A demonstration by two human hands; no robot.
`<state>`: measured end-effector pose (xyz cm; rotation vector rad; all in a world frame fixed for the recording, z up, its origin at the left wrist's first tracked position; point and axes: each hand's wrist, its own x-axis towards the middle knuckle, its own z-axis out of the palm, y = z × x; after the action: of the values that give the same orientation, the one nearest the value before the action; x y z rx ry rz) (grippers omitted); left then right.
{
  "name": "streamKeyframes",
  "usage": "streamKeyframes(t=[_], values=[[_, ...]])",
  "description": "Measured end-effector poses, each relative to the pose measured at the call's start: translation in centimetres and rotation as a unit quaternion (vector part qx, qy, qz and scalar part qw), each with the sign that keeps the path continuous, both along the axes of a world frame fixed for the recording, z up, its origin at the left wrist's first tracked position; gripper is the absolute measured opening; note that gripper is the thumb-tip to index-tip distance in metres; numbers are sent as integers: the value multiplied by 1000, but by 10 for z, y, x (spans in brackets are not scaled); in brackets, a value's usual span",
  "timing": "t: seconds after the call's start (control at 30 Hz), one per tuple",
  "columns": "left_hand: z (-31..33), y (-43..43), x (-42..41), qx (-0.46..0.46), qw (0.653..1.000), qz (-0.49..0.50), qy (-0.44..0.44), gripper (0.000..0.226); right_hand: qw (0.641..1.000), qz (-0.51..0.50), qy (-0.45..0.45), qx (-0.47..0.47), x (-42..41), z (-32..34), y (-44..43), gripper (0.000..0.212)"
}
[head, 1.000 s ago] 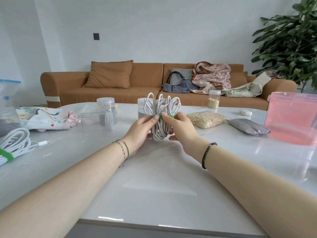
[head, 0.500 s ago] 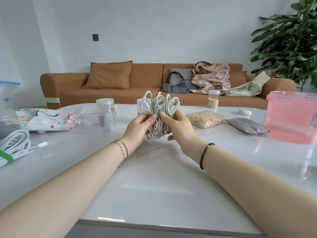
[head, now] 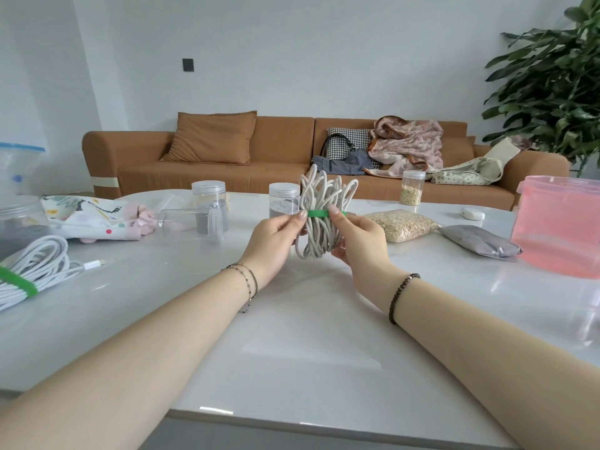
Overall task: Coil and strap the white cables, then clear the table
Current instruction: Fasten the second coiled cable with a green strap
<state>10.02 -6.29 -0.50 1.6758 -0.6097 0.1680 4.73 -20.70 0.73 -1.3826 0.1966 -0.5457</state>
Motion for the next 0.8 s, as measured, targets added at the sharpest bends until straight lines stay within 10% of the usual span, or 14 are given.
streamKeyframes(t=[0.8], values=[[10,11,-1,-67,988,-84,112,35,985,171,4,20,-14,3,14,35]])
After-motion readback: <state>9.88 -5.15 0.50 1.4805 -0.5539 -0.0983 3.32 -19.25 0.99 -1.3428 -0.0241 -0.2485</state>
